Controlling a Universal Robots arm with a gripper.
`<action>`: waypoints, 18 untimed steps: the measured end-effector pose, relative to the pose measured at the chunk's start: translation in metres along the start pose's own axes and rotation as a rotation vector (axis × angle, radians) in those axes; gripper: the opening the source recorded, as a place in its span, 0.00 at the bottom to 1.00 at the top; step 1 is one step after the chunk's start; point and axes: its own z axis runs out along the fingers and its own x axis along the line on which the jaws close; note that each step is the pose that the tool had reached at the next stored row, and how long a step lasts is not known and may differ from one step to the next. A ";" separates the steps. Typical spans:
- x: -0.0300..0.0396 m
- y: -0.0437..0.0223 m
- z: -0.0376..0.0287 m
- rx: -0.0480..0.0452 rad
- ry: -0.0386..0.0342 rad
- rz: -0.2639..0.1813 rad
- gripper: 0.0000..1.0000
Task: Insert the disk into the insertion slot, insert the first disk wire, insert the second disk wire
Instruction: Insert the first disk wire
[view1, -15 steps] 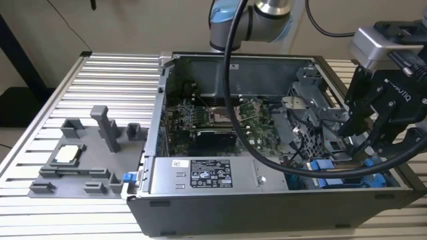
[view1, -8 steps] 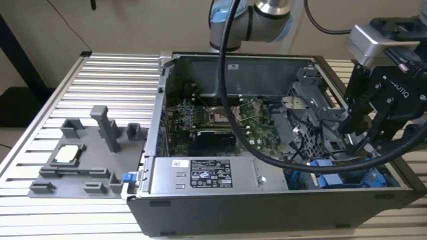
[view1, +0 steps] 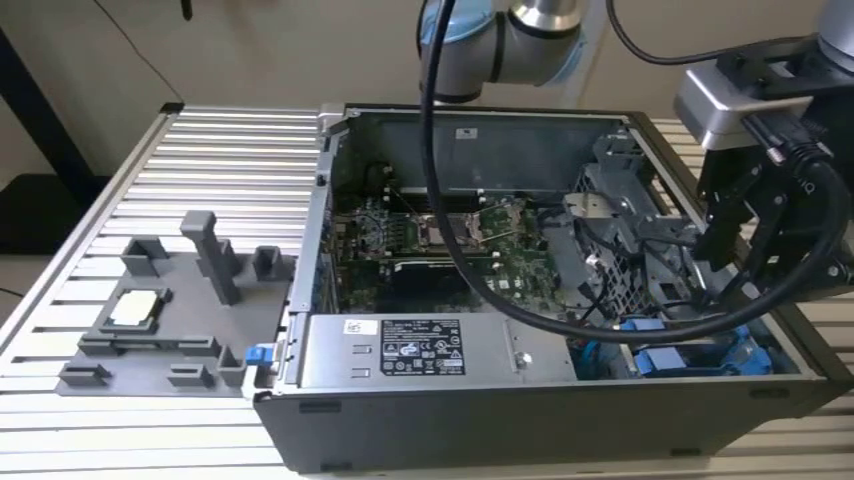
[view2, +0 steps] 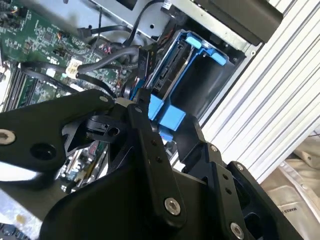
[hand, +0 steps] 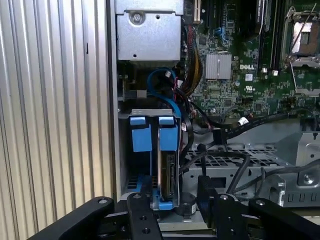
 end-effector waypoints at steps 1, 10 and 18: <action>-0.0007 0.0002 0.0001 0.0154 -0.0009 -0.001 0.49; -0.0161 0.0018 0.0060 0.0811 -0.0035 -0.045 0.49; -0.0228 0.0025 0.0086 0.1252 0.0127 -0.096 0.49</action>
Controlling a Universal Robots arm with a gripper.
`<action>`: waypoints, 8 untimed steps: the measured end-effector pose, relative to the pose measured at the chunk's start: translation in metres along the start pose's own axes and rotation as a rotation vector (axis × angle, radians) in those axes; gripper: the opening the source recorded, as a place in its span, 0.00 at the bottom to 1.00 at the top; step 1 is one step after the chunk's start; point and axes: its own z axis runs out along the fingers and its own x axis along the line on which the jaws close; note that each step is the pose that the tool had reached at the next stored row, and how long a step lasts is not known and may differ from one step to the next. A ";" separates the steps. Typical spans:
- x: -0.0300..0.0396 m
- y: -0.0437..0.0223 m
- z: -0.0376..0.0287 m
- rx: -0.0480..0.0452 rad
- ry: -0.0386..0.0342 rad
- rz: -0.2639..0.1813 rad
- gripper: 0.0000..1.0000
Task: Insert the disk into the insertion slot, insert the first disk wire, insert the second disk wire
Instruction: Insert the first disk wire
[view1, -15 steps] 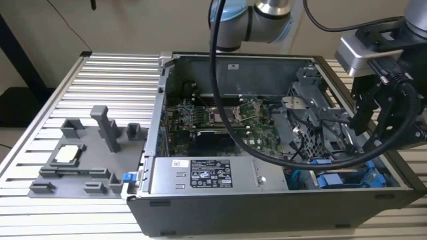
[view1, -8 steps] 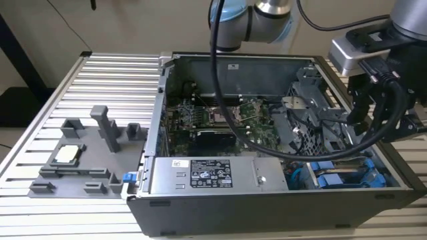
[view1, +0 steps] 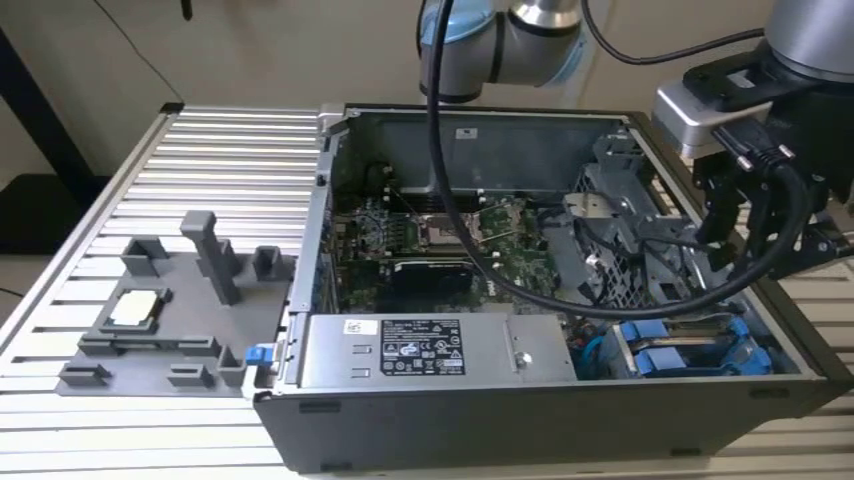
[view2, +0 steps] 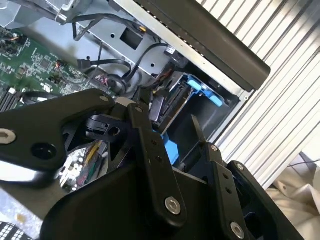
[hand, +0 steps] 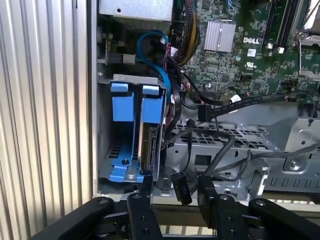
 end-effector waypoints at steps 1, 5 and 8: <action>-0.0005 0.0002 0.0000 0.0018 0.0125 -0.005 0.49; -0.0011 0.0011 -0.0002 0.0040 0.0340 -0.015 0.49; -0.0013 0.0014 -0.0001 0.0062 0.0343 -0.015 0.49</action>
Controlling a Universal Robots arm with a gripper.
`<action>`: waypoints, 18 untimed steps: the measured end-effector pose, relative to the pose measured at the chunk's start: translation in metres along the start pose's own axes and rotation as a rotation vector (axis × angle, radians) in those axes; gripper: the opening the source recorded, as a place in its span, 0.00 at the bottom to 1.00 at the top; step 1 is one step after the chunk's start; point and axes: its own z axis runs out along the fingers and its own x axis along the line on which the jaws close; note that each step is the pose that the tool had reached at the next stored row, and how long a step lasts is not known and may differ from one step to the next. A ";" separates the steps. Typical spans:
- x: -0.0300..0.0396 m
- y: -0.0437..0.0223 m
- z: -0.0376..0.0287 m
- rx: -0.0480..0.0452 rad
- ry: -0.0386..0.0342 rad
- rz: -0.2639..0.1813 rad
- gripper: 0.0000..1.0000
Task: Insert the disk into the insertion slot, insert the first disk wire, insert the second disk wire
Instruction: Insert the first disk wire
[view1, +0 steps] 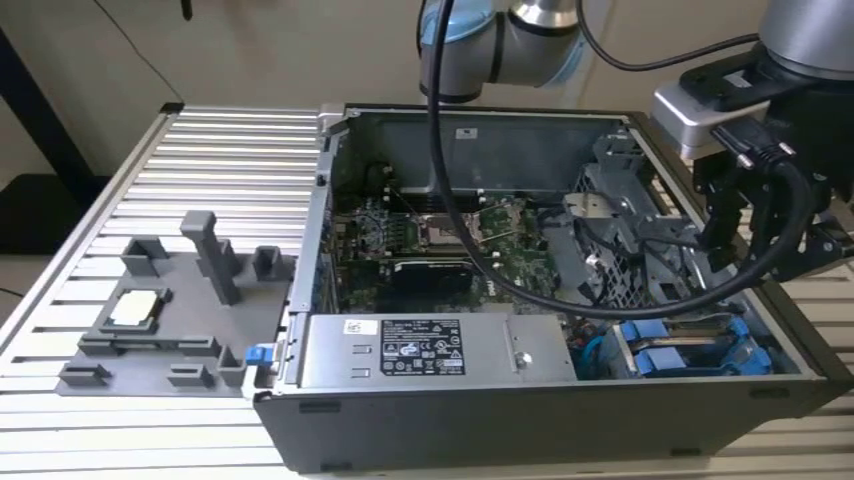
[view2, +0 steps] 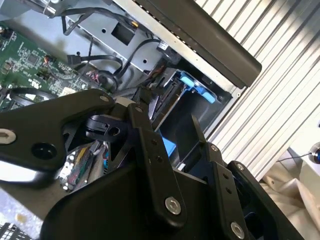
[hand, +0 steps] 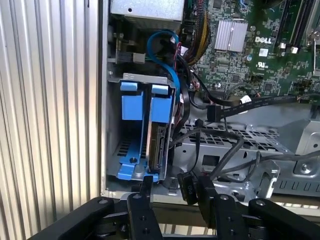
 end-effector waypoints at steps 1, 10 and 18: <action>-0.0005 0.0005 0.0000 0.0046 0.0007 0.000 0.49; -0.0039 0.0068 -0.0001 0.0669 0.0096 -0.002 0.49; -0.0044 0.0083 0.0022 0.0665 0.0213 -0.006 0.49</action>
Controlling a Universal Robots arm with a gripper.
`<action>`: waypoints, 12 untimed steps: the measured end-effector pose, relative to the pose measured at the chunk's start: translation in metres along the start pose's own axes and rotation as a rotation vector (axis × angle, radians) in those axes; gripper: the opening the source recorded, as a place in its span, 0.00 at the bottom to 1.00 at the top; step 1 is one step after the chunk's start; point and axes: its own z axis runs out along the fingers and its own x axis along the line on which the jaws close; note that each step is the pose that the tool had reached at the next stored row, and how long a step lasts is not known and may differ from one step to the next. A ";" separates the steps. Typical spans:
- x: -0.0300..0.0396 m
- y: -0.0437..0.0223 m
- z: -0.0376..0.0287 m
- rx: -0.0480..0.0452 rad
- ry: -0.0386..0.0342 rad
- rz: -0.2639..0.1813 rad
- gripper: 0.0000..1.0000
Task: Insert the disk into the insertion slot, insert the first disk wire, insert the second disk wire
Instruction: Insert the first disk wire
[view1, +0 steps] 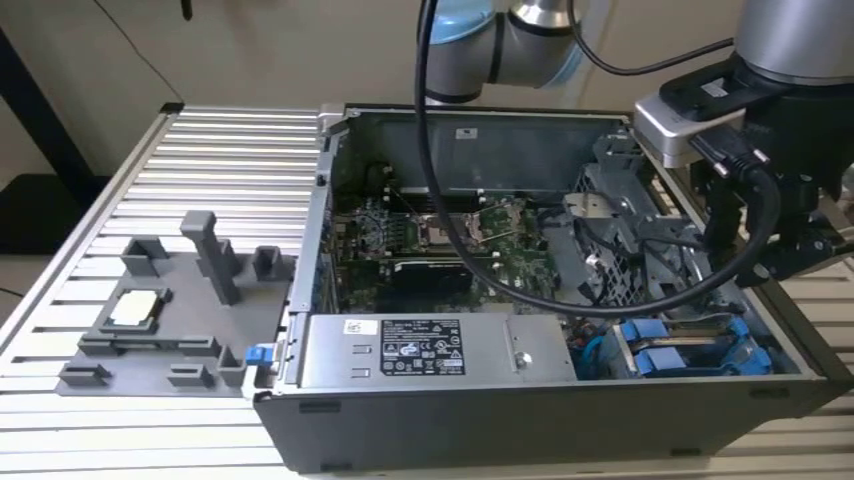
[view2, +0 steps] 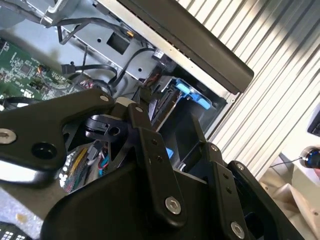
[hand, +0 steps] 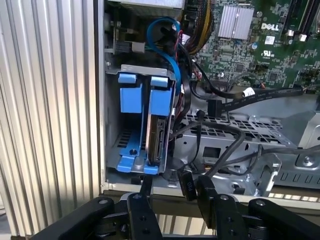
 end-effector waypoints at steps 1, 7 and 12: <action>0.0000 0.0003 0.0006 -0.0003 0.0036 -0.001 0.49; 0.0000 0.0005 0.0008 -0.0007 0.0077 -0.003 0.49; -0.0001 0.0005 0.0008 -0.0008 0.0078 -0.003 0.49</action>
